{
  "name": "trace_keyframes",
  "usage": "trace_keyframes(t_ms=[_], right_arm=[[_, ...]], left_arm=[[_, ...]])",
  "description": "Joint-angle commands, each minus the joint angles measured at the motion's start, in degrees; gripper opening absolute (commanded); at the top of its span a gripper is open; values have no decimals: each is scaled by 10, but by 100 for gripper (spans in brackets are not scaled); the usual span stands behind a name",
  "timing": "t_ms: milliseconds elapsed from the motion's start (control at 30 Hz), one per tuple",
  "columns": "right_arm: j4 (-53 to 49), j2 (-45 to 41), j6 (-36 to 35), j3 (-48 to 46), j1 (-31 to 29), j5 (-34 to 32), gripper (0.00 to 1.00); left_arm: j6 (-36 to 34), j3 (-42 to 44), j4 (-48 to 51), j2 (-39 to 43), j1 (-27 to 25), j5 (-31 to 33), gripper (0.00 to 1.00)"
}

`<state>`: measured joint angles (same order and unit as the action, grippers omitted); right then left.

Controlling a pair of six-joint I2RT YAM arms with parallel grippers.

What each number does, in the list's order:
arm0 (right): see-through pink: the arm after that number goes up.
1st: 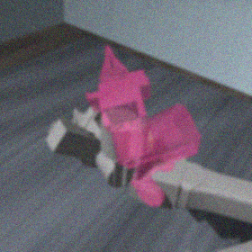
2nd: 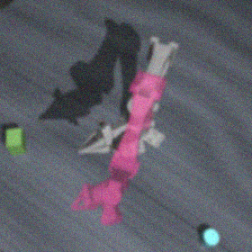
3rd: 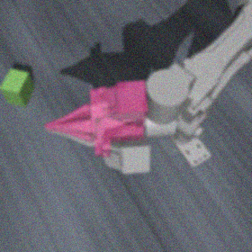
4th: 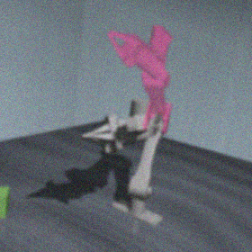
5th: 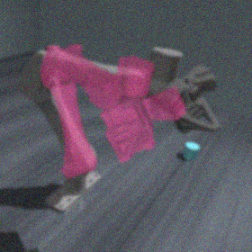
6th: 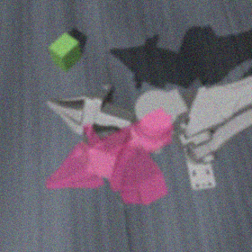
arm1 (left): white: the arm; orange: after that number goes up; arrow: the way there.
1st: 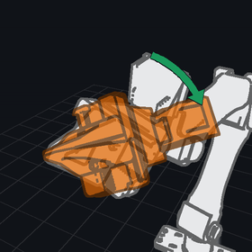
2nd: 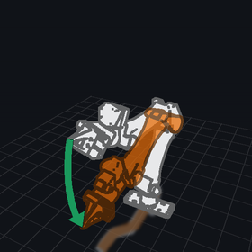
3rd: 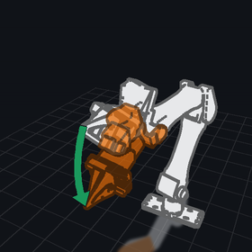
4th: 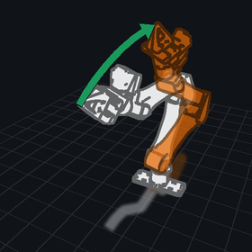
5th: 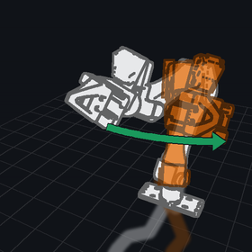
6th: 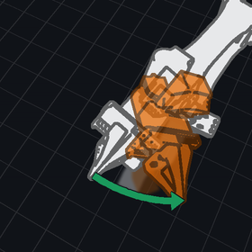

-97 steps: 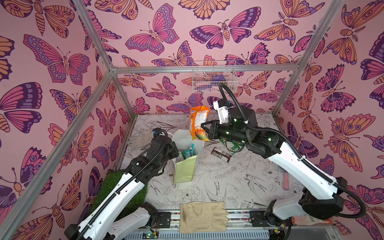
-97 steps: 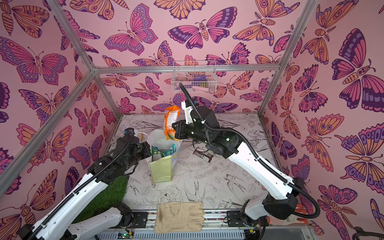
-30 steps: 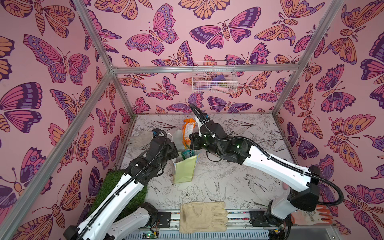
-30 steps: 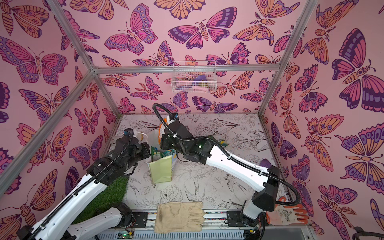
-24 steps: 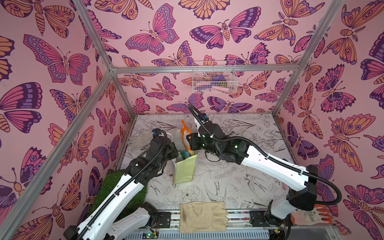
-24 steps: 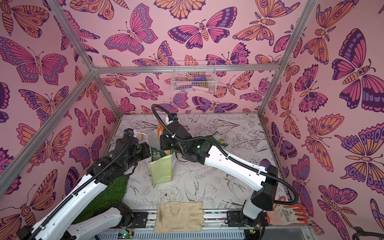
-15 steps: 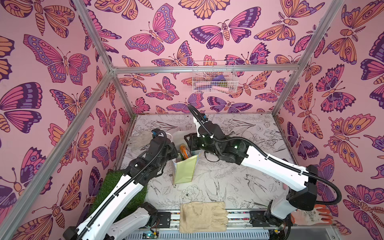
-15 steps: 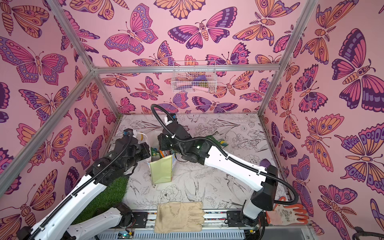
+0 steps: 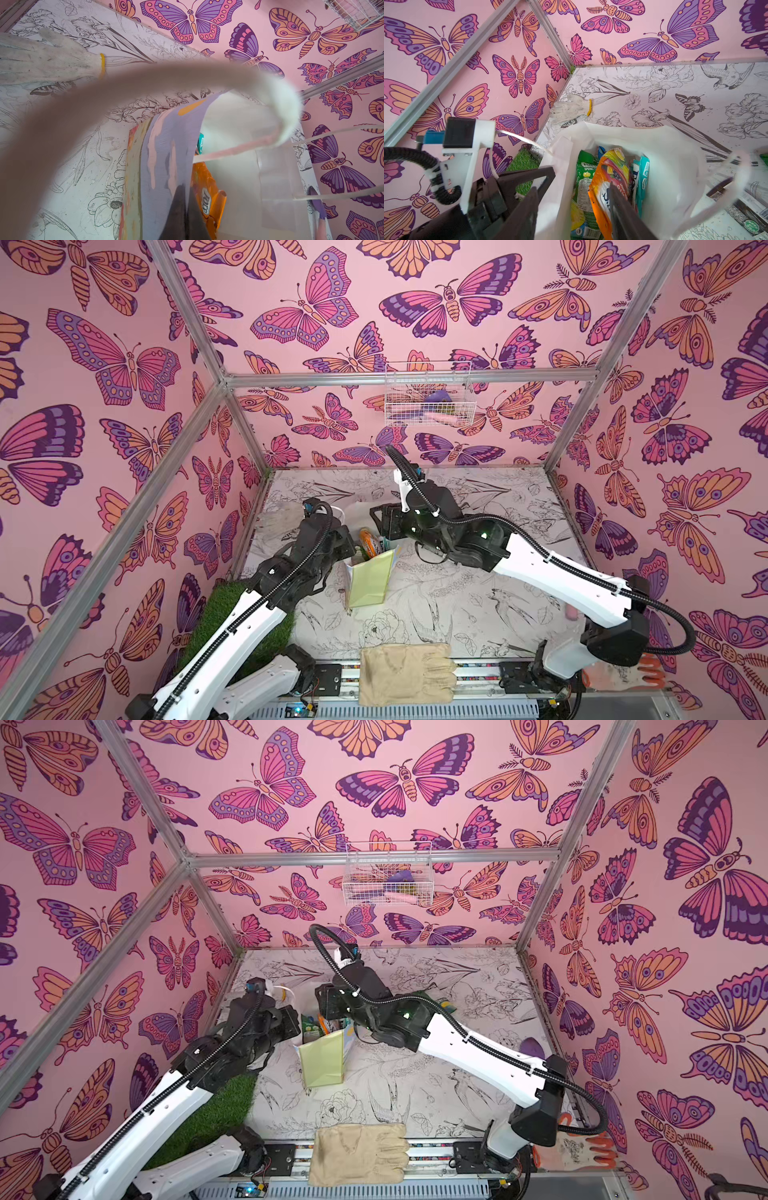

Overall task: Place the snacks into the paper bag
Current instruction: 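Lower the orange packet into the bag and open the right gripper, then withdraw the right gripper from the bag toward the green packet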

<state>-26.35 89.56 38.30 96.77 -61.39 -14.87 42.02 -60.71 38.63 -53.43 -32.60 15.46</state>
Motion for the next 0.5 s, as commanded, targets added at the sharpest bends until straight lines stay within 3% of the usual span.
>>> trace_keyframes(t_ms=[0, 267, 467], right_arm=[[0, -30, -16, -7, -5, -26, 60], [-26, -77, -28, -29, -4, -70, 74], [-54, -119, -32, -57, 12, -94, 77]], left_arm=[[-6, 6, -22, 16, 2, 13, 0], [-4, 11, -23, 19, 7, 5, 0], [-4, 14, -23, 21, 9, 1, 0]])
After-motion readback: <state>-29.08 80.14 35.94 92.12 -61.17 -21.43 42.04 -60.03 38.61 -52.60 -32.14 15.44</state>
